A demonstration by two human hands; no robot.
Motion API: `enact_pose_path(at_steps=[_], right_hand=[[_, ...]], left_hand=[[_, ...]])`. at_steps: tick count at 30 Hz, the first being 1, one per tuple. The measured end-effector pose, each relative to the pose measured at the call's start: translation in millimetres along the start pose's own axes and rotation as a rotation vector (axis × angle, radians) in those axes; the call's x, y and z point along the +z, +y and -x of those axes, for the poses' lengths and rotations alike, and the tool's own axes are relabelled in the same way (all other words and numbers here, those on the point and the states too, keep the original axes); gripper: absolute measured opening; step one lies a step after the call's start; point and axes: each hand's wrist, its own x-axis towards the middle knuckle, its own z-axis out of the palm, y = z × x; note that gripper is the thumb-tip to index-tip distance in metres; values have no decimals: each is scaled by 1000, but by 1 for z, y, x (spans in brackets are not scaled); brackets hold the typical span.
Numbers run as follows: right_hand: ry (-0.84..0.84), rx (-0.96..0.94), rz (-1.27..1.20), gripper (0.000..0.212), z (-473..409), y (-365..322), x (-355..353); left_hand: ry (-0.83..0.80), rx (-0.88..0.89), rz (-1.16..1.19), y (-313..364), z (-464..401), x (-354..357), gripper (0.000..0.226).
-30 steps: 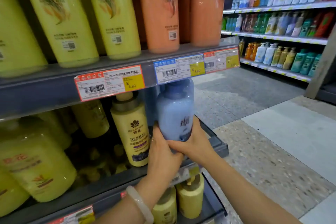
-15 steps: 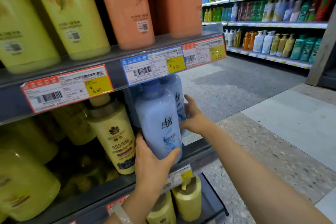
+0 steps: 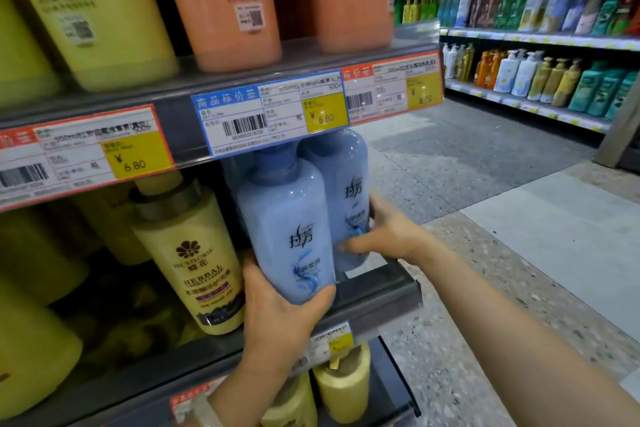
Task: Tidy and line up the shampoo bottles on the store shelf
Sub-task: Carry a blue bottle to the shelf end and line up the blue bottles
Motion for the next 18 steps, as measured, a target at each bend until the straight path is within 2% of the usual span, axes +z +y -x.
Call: enact_pose_path(at_steps=[8,12,18], right_hand=[[6,43,-20,84,14,1,-12],[20,64,17,91,20,-3,-11],[53,101,13,85,25,-5,-5]], left_hand=[[-43,10,59,1,-15,-1,76],[-3,51,37,-5,-17,2,78],[35,60,4,-1,-15,6,87]])
